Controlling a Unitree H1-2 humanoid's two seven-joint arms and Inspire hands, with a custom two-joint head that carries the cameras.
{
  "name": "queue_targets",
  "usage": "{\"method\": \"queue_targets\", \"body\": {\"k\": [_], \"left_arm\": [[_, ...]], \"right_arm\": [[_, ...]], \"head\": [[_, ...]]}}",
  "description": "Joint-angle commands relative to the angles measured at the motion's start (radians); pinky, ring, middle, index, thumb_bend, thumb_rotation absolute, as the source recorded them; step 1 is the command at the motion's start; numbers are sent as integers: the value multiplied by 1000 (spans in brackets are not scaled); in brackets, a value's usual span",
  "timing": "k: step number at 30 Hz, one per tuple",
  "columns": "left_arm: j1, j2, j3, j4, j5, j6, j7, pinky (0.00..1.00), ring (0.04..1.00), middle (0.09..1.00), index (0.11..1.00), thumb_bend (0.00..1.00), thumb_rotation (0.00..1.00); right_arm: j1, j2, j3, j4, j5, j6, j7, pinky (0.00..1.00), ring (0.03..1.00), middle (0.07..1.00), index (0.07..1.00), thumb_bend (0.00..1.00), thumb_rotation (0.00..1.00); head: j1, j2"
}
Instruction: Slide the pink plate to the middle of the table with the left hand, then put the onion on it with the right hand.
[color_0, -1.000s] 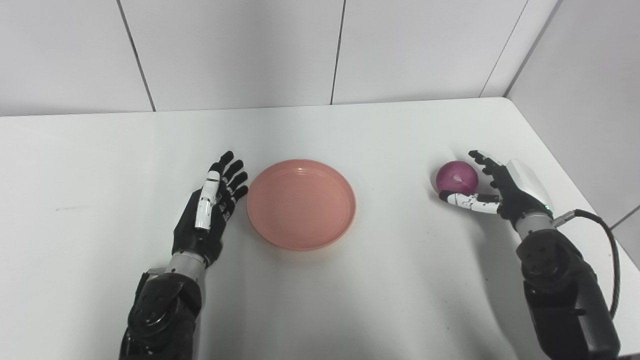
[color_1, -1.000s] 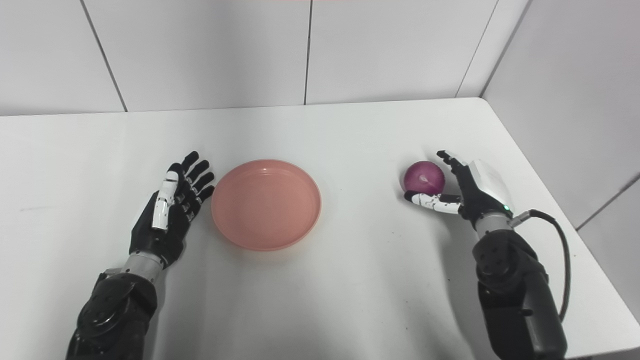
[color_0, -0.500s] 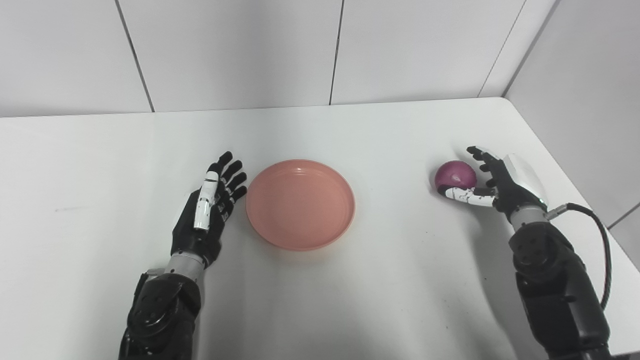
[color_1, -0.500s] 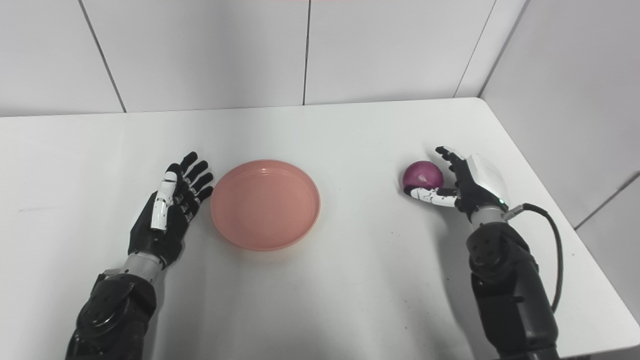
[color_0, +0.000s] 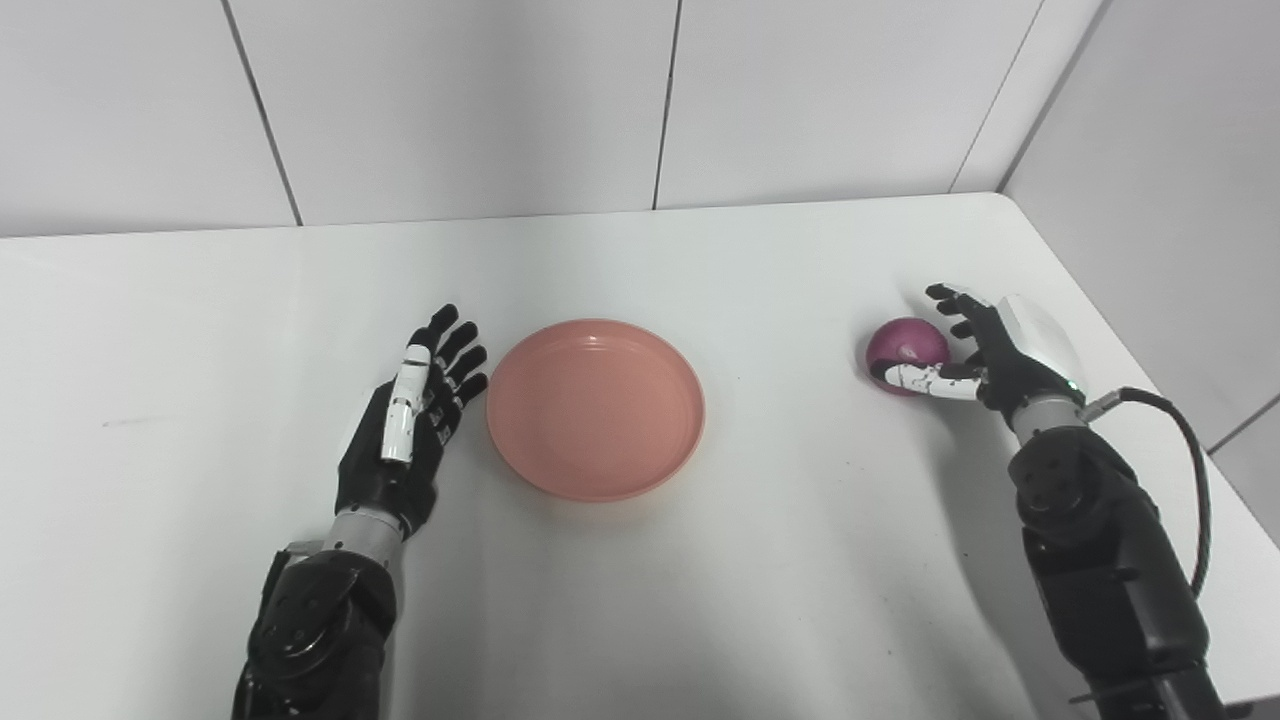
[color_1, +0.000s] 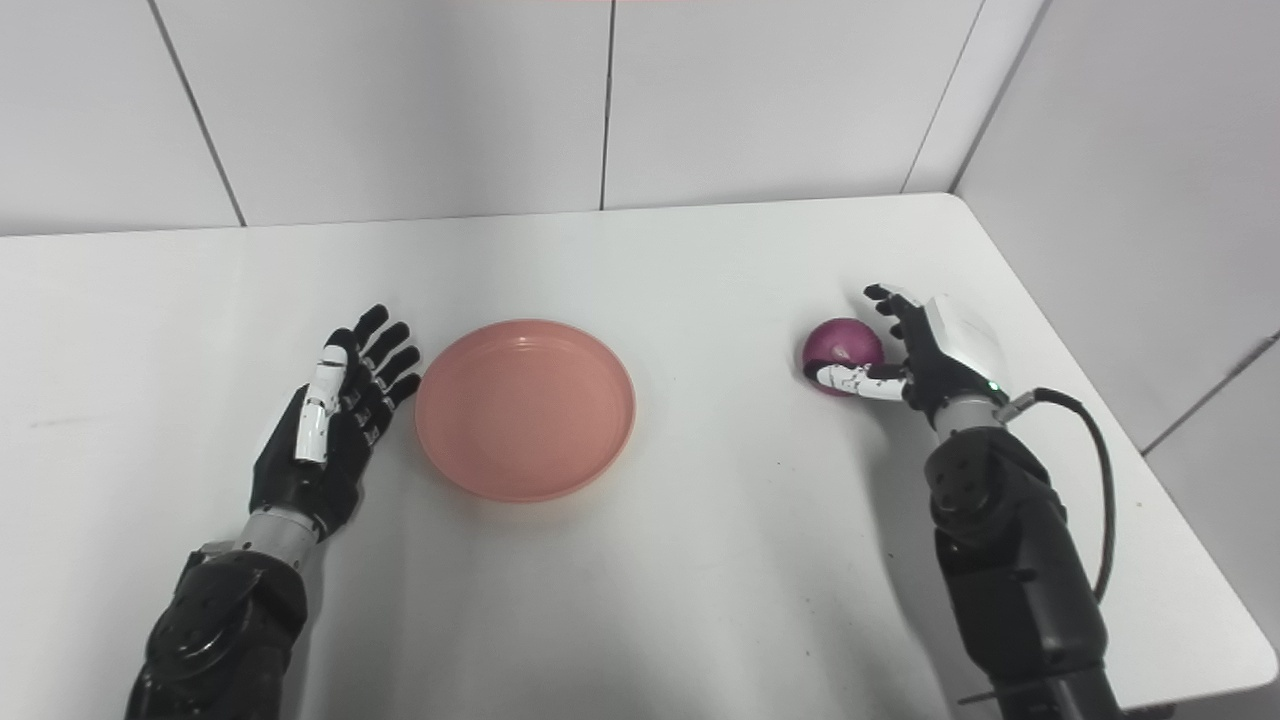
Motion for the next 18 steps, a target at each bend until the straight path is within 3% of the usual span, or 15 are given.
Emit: {"method": "queue_targets", "body": {"k": [1,18], "left_arm": [[14,2,1,-4,2,12,8,929,935,949,933,476,1000],[15,2,1,-9,1,12,8,931,937,951,935,471,1000]], "right_arm": [[-23,-11,-5,-15,-3,2,45,691,784,835,842,960,458],[-30,-14,2,-48,-45,1,144,568,636,687,687,946,402]], "head": [[1,1],[1,5]]}}
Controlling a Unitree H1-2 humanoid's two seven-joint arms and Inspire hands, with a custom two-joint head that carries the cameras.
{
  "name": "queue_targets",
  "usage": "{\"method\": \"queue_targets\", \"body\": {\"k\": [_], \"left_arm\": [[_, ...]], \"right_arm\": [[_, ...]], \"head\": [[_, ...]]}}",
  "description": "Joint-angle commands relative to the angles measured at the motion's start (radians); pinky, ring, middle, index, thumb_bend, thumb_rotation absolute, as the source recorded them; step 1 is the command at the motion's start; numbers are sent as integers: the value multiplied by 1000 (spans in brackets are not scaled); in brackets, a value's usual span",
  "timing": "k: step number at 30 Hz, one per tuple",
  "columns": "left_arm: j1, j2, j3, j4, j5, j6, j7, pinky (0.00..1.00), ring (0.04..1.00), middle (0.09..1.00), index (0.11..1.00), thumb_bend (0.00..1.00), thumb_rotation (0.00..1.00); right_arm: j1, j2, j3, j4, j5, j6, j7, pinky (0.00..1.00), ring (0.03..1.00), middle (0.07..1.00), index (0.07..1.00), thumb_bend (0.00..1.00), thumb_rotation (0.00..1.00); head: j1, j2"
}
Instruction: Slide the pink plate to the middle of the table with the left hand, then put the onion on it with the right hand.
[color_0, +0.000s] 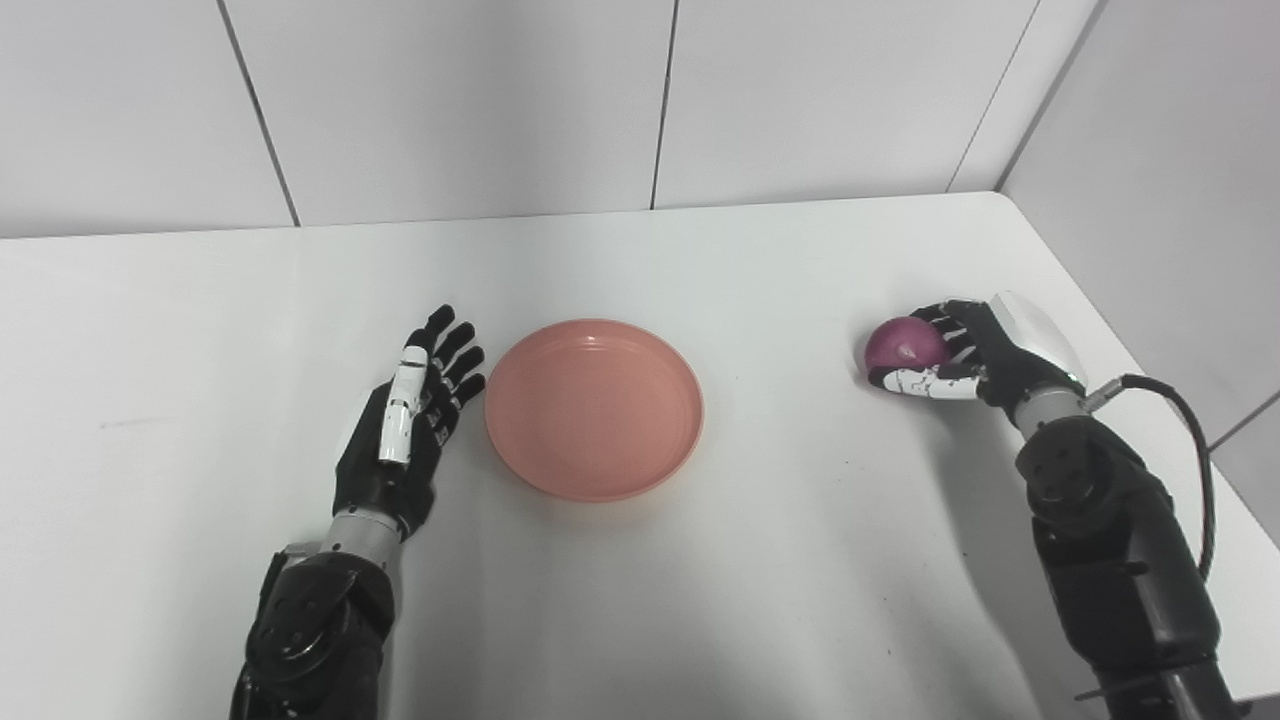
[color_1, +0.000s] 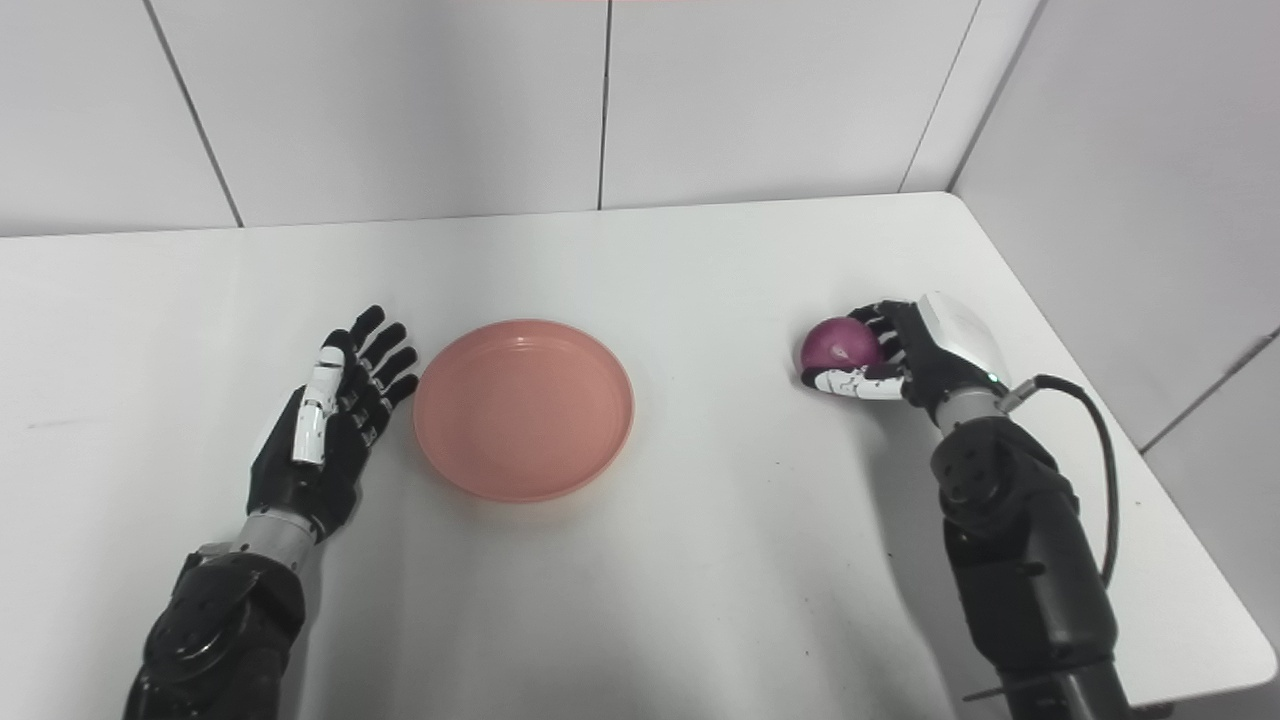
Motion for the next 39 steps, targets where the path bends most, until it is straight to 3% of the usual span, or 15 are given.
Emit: {"method": "queue_targets", "body": {"k": [1,10,11,12,15,30,39], "left_arm": [[13,1,1,-7,1,13,8,931,937,950,935,471,1000],[12,2,3,-8,0,14,8,930,936,950,935,466,1000],[12,3,3,-6,-1,13,7,930,936,951,936,466,1000],[12,4,3,-6,-1,12,6,931,937,952,937,465,1000],[10,5,4,-3,-3,12,5,932,939,954,939,466,1000],[7,5,4,-6,-3,18,6,931,940,954,940,472,1000],[7,3,4,-3,-1,14,8,932,940,953,939,475,1000]], "right_arm": [[-21,-5,13,-19,-9,1,33,563,633,685,683,943,398],[-21,-14,40,-16,4,-4,-17,471,537,578,547,829,107],[-20,-15,41,-14,14,-8,-24,458,525,568,534,761,99],[-19,-17,43,-12,21,-10,-29,442,512,558,506,619,121],[-18,-20,52,-3,36,-14,-51,417,489,543,489,533,132],[-9,-45,85,2,82,-10,-117,400,473,532,486,517,129],[-6,-51,78,-81,93,-10,-144,390,459,508,485,517,129]], "head": [[1,0],[0,-1],[0,-1],[0,-1],[1,-1],[6,-4],[9,-4]]}}
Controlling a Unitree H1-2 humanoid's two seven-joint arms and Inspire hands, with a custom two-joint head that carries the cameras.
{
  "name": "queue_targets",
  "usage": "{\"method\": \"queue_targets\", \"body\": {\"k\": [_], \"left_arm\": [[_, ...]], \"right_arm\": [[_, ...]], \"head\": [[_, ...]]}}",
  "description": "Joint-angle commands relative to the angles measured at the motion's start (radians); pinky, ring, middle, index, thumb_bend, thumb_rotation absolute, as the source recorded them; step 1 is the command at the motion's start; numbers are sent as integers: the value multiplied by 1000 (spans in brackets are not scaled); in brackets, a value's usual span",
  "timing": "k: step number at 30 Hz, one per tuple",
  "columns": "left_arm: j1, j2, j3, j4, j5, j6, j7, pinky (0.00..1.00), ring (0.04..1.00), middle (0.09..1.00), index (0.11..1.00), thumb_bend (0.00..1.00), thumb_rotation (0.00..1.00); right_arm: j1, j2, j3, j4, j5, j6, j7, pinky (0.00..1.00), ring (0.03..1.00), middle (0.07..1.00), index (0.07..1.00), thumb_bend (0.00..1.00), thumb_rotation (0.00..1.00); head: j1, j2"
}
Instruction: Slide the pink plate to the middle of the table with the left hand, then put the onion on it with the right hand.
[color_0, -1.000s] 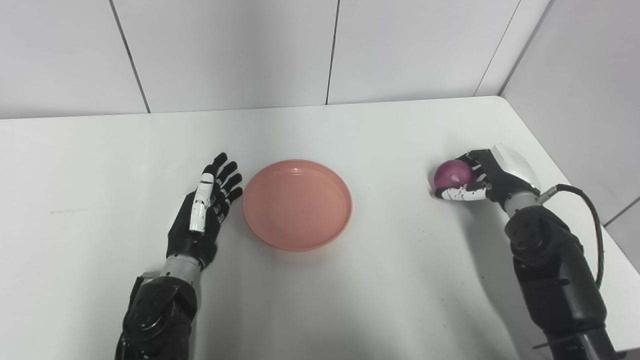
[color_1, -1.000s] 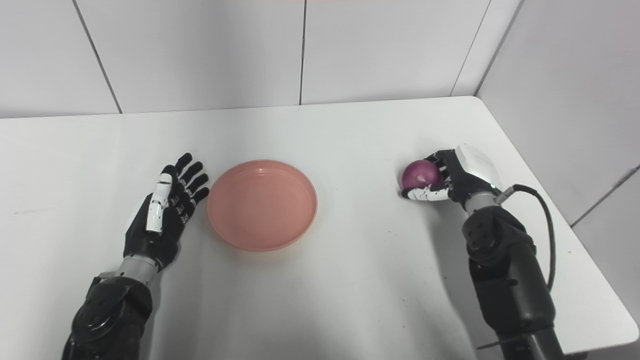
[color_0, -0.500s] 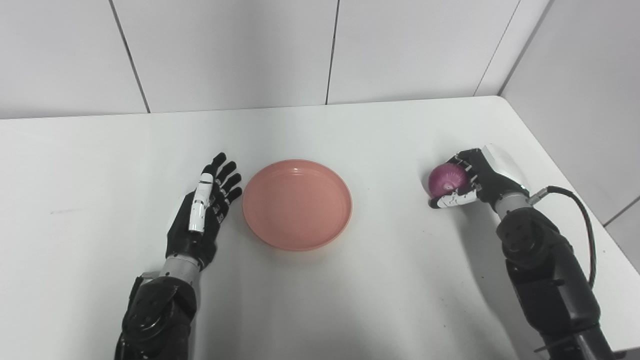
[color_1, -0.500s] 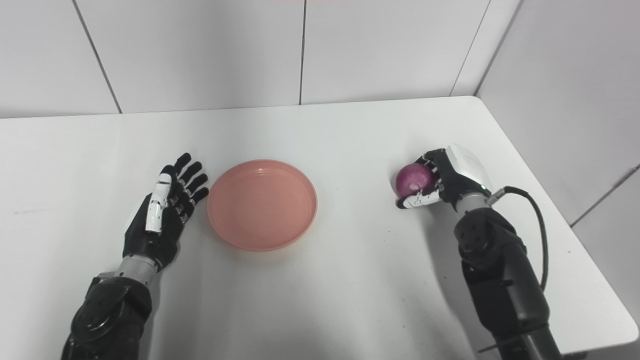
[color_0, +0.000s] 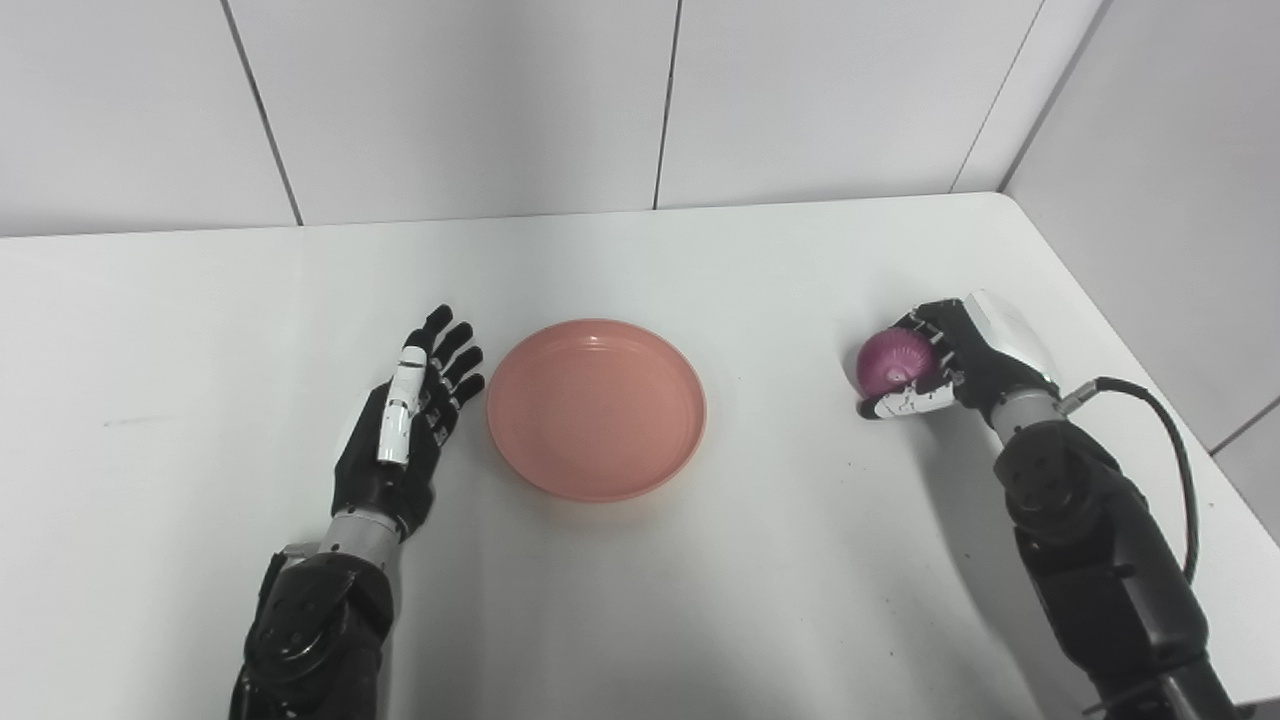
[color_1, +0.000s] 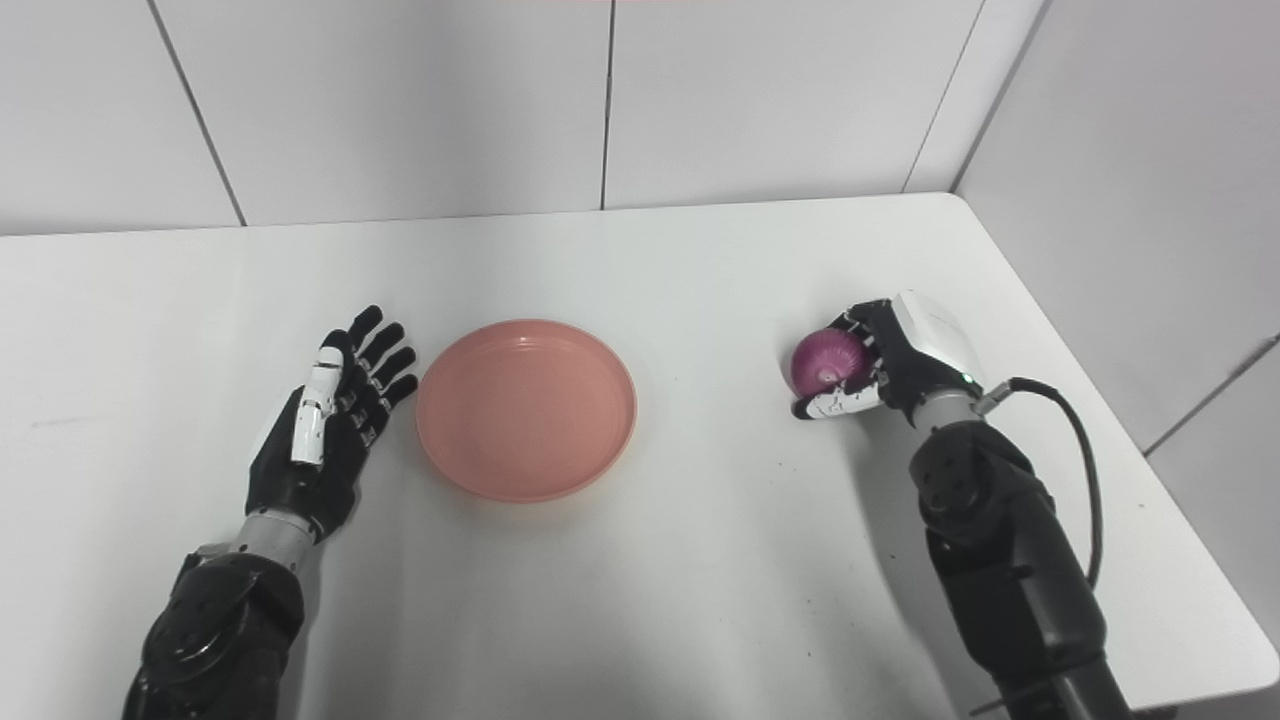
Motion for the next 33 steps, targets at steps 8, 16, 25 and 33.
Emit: {"method": "queue_targets", "body": {"k": [8,16,25,33], "left_arm": [[8,-7,0,-4,-2,16,10,935,943,957,942,476,1000],[11,-14,-3,-3,0,12,14,940,945,957,942,471,1000],[15,-20,-11,-4,4,8,12,946,948,957,943,469,1000],[17,-28,-22,-4,11,3,21,953,951,959,952,471,1000]], "right_arm": [[-55,-10,-22,-152,-27,2,30,385,454,510,486,516,128],[-93,25,-21,-220,-87,2,100,369,445,512,487,516,130],[-140,43,16,-238,-112,0,131,379,459,526,487,517,132],[-205,74,104,-236,-120,-15,132,391,460,522,487,518,131]], "head": [[8,-3],[19,-7],[31,-10],[48,-13]]}}
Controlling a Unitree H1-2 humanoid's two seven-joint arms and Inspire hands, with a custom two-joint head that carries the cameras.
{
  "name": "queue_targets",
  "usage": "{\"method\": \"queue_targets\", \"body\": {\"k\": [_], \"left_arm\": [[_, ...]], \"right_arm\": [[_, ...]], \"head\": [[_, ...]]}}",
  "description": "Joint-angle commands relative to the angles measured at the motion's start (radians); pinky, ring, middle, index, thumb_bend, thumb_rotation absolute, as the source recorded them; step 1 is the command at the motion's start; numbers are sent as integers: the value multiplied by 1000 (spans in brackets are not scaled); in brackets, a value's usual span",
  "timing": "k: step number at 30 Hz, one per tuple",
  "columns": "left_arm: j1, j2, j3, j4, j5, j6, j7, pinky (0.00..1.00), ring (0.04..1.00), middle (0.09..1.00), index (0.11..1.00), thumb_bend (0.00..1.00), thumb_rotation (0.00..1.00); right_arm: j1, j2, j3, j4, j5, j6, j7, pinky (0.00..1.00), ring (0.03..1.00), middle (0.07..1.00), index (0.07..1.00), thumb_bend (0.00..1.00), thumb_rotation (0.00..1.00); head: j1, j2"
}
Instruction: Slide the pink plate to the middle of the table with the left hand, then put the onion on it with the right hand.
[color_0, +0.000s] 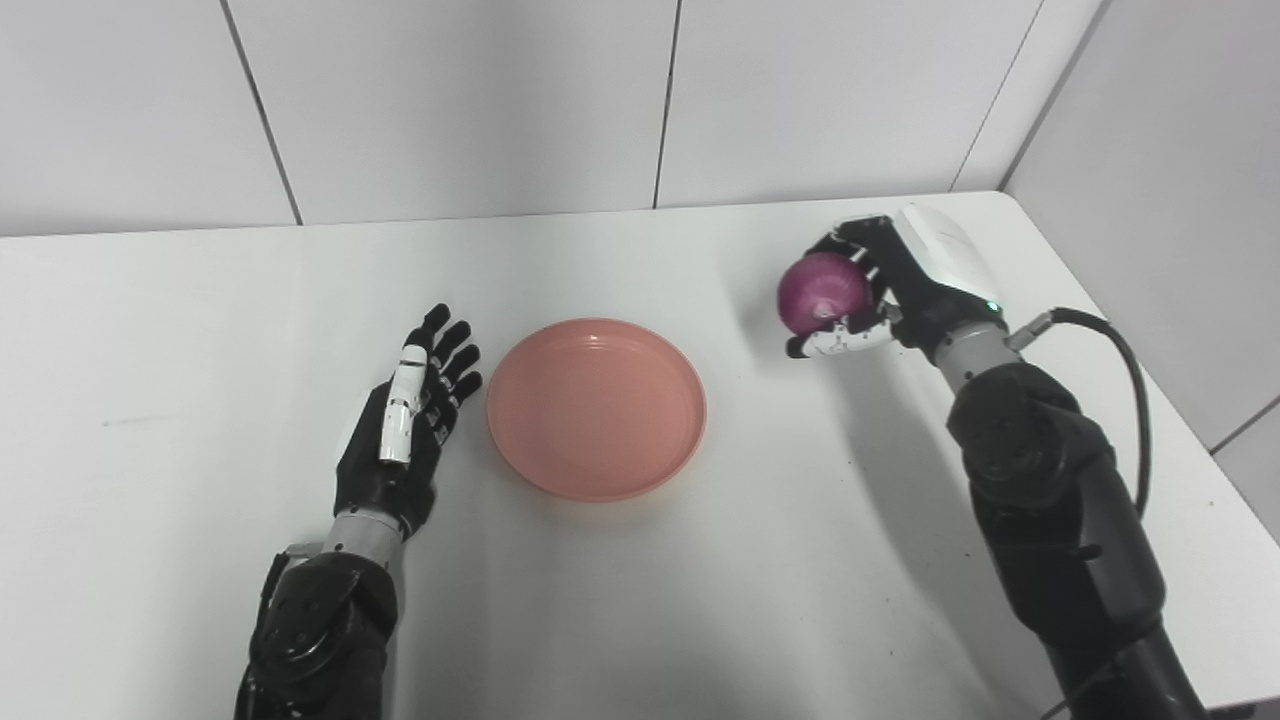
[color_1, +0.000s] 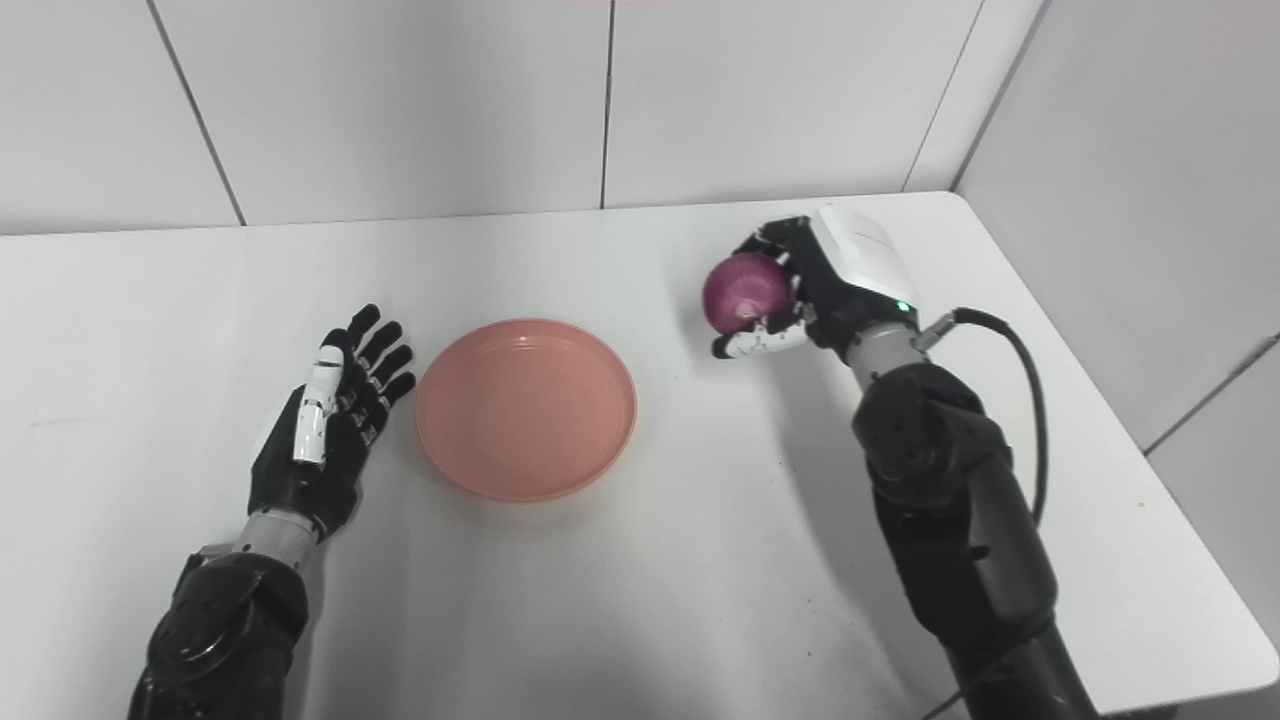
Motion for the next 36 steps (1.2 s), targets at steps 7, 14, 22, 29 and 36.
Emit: {"method": "queue_targets", "body": {"k": [7,14,22,29,36], "left_arm": [[15,-26,-14,-5,11,10,23,951,948,956,951,468,1000],[17,-32,-25,-5,18,1,32,955,952,961,954,472,1000],[17,-46,-28,-7,22,5,48,950,950,957,951,471,1000],[18,-54,-32,-10,24,10,58,946,947,952,946,472,1000],[19,-59,-40,-14,27,16,66,956,952,956,950,476,1000]], "right_arm": [[-102,49,80,14,-16,-40,-25,387,454,521,487,519,133],[-136,110,139,64,-7,-64,-49,334,414,492,487,519,135],[-158,167,204,119,-17,-77,-61,355,430,499,486,520,137],[-150,208,247,186,-21,-93,-88,330,417,501,487,520,138],[-131,241,269,266,-15,-124,-144,347,441,527,488,521,139]], "head": [[27,-2],[59,-2],[81,-2],[102,-1],[113,-3]]}}
